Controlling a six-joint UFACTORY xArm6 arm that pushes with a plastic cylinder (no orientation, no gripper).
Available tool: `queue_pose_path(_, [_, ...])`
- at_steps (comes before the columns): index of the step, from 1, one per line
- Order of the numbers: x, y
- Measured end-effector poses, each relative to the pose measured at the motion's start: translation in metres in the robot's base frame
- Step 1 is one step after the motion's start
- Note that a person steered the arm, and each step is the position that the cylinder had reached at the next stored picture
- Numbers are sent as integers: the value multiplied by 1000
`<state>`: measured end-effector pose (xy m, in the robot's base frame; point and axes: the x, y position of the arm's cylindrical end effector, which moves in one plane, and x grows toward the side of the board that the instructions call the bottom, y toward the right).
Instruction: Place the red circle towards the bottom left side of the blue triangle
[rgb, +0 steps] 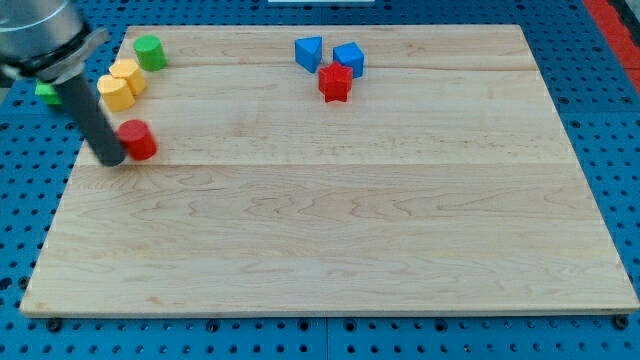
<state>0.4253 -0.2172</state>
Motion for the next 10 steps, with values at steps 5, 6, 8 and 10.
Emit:
queue_pose_path(5, [-114, 175])
queue_pose_path(6, [-105, 217])
queue_pose_path(8, [-72, 212])
queue_pose_path(10, [-72, 212])
